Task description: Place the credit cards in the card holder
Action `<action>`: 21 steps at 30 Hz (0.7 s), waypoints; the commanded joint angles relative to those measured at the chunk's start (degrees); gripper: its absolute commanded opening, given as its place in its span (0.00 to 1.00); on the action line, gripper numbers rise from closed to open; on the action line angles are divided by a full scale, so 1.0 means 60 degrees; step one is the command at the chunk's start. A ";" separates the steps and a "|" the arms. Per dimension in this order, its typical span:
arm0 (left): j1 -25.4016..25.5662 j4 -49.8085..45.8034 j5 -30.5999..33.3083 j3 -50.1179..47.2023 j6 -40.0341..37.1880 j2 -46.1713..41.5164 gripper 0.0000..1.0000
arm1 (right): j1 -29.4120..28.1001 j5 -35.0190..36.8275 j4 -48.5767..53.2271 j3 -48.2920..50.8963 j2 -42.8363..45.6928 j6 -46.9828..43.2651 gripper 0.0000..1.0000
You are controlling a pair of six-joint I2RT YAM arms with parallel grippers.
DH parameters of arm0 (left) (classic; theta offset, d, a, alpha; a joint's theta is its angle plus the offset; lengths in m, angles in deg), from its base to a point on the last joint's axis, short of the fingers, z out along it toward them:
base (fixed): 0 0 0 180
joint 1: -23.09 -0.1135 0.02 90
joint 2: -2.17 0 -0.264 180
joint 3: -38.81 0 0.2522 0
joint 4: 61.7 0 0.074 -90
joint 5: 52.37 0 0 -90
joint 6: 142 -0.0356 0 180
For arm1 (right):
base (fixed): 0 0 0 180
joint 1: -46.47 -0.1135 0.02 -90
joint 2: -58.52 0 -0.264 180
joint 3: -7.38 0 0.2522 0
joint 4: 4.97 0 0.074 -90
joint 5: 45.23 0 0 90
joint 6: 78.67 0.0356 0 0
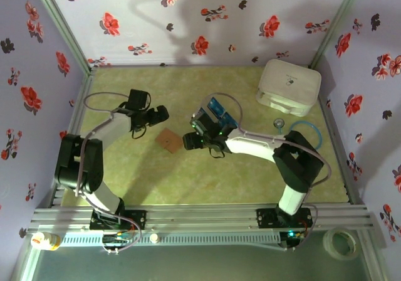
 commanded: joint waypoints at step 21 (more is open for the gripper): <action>0.0642 0.0998 -0.1509 -0.0684 -0.0272 0.0994 1.00 | 0.0069 -0.0423 -0.0804 0.1345 0.0938 0.0893 0.78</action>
